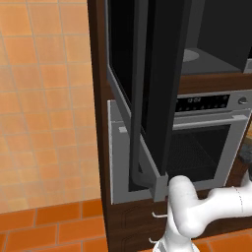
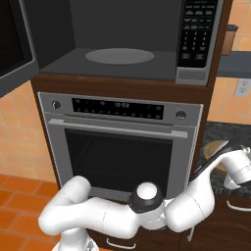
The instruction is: Open the microwave, place the bowl with waffle inside the microwave, then close the microwave door and turn it on.
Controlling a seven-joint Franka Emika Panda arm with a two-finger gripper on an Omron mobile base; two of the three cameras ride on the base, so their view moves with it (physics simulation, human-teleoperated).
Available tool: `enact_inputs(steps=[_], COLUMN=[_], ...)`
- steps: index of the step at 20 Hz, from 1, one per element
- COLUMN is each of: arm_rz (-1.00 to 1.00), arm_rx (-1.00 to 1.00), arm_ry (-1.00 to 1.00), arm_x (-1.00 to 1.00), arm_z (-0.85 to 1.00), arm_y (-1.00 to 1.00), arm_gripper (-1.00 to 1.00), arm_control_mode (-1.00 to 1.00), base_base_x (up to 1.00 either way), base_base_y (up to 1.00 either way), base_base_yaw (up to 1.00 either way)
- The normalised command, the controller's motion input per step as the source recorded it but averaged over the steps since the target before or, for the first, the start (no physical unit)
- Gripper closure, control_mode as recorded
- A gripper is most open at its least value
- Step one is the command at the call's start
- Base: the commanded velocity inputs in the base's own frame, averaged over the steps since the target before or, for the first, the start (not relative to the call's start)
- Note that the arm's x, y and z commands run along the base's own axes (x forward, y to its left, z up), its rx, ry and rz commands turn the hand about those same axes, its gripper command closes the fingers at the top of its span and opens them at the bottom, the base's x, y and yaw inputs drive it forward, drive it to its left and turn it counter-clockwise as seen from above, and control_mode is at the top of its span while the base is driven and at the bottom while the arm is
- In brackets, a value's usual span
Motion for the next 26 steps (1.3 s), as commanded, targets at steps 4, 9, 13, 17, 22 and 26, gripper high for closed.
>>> enact_inputs(steps=[4,9,13,17,22,26], arm_rz=[0.00,-0.02,-0.04,-0.07,-0.09,-0.09], arm_rx=[-0.03,-0.11,-0.06,-0.06,-0.01,0.00], arm_ry=[-0.19,-0.32,-0.32,-0.17,-0.04,0.01], arm_x=[-0.24,-0.44,-0.66,-1.00,-1.00,-0.96], arm_z=[0.05,0.19,0.36,0.48,0.75,0.80], arm_y=[0.05,0.00,0.00,0.05,0.01,0.16], arm_gripper=[1.00,1.00,1.00,1.00,1.00,1.00], arm_control_mode=[-1.00,-1.00,-1.00,-1.00,-1.00,-1.00], base_base_x=[0.00,0.00,0.00,0.00,0.00,0.00], base_base_y=[0.00,0.00,0.00,0.00,0.00,0.00], base_base_yaw=[0.00,0.00,0.00,0.00,0.00,0.00])
